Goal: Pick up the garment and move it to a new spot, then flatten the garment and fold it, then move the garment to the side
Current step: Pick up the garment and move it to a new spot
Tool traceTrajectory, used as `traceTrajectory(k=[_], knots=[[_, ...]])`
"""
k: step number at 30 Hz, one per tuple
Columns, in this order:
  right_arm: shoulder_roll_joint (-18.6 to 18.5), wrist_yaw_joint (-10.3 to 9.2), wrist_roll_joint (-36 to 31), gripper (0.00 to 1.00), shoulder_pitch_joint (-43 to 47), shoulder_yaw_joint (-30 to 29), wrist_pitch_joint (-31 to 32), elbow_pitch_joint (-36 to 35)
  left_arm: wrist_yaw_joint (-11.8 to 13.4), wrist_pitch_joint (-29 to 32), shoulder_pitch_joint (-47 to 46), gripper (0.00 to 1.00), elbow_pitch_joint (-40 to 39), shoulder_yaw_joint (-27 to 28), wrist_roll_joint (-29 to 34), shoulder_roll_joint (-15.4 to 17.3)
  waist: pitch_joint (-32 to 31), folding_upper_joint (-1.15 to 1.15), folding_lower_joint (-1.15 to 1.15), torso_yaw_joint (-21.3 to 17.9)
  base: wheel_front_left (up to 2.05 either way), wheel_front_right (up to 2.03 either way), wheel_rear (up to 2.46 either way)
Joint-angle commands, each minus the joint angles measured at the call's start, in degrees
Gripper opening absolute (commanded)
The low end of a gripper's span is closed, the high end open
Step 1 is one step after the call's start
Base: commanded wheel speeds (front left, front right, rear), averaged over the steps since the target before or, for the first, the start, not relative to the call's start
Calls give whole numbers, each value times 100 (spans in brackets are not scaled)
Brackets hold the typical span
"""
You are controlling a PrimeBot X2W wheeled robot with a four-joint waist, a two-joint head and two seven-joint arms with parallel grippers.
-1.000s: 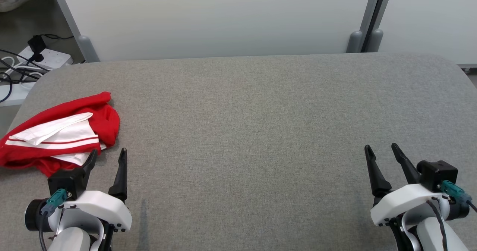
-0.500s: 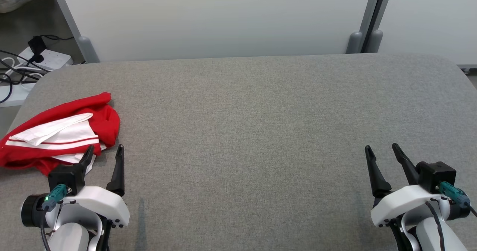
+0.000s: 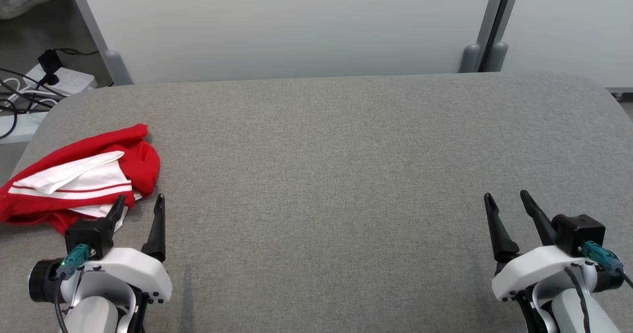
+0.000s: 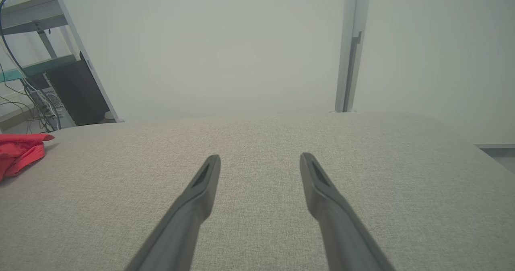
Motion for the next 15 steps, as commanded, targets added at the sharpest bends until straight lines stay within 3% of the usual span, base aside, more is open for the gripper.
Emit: traceTrajectory(k=[1,7,15], knots=[[-17,41,59,100,-181,74,-81,-133,57,4,-317,100,-97,174,-34,204,-1,0,0,7,0,0,0],[-23,41,39,100,-168,22,-81,-148,63,-13,-373,100,-50,149,-77,181,13,0,0,201,0,0,0],[12,41,61,100,-228,218,-81,-215,126,-114,-392,100,35,204,-161,172,53,0,0,835,0,0,0]])
